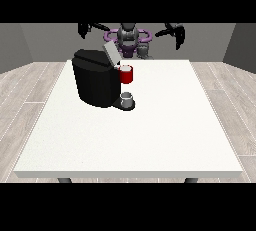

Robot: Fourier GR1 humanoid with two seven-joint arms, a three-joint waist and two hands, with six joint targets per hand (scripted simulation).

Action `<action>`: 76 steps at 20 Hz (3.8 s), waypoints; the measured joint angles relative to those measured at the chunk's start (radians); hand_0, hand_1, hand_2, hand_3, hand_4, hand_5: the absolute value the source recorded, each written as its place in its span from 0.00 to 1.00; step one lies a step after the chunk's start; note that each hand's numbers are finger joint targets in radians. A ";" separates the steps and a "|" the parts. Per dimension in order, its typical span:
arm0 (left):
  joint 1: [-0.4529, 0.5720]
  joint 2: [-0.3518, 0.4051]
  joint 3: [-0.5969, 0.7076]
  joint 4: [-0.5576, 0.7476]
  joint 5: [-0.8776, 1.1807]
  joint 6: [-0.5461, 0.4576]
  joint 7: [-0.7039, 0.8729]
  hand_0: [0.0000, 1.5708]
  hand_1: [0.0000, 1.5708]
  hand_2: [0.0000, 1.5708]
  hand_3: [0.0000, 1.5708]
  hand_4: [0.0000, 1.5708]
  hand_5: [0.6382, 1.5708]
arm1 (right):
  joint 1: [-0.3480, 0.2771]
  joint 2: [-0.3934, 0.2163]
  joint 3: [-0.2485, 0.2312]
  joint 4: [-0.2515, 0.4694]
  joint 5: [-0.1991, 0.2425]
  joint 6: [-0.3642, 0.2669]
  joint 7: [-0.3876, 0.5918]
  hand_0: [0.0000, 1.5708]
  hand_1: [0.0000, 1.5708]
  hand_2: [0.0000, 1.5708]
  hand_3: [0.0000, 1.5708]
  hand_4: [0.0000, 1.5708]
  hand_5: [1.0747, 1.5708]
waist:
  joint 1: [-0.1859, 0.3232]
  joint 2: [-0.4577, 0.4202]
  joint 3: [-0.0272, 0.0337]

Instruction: Insert the coffee pod into the coffee machine and close the lid

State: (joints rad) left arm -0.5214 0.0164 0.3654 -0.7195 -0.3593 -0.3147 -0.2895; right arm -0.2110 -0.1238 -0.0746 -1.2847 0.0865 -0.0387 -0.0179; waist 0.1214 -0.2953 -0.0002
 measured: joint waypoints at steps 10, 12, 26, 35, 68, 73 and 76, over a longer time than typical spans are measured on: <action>0.088 -0.012 -0.101 -0.222 0.112 0.003 0.081 0.00 0.00 0.00 0.00 0.23 1.00 | -0.155 -0.068 -0.078 0.039 -0.060 0.041 0.081 0.00 0.00 0.00 0.00 0.00 1.00 | 0.052 0.086 0.0004; 0.117 -0.012 -0.135 -0.259 0.130 0.009 0.075 0.00 0.00 0.00 0.00 0.23 1.00 | -0.188 -0.070 -0.103 0.063 -0.085 0.040 0.099 0.00 0.00 0.00 0.00 0.12 1.00 | 0.066 0.106 0.0005; 0.209 0.018 -0.211 -0.544 0.228 0.034 0.161 0.00 0.00 0.00 0.00 0.24 1.00 | -0.355 -0.059 -0.117 0.205 -0.144 0.049 0.115 0.00 0.00 0.00 0.00 0.00 1.00 | 0.060 0.250 0.0001; 0.263 0.054 -0.207 -0.644 0.251 0.053 0.177 0.00 0.00 0.00 0.00 0.21 1.00 | -0.414 -0.030 -0.059 0.235 -0.112 0.051 0.088 0.00 0.00 0.00 0.00 0.05 1.00 | 0.033 0.300 -0.0013; 0.217 0.062 -0.278 -0.684 0.241 0.056 0.177 0.00 0.00 0.00 0.00 0.24 1.00 | -0.661 -0.153 -0.006 0.227 0.072 -0.040 0.349 0.00 0.00 0.00 0.00 0.10 1.00 | 0.158 0.443 0.0258; 0.178 0.057 -0.296 -0.687 0.243 0.040 0.176 0.00 0.00 0.00 0.00 0.27 1.00 | -0.671 -0.193 -0.024 0.170 0.086 -0.043 0.468 0.00 0.00 0.00 0.00 0.06 1.00 | 0.206 0.471 0.0339; 0.156 0.055 -0.300 -0.687 0.251 0.030 0.175 0.00 0.00 0.00 0.00 0.23 1.00 | -0.676 -0.221 -0.038 0.129 0.090 -0.040 0.529 0.00 0.00 0.00 0.00 0.00 1.00 | 0.236 0.493 0.0369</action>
State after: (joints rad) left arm -0.3652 0.0717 0.0658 -1.4066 -0.1084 -0.2847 -0.1148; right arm -0.8873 -0.3451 -0.1125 -1.1556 0.1764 -0.0788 0.5108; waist 0.3574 0.1972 0.0367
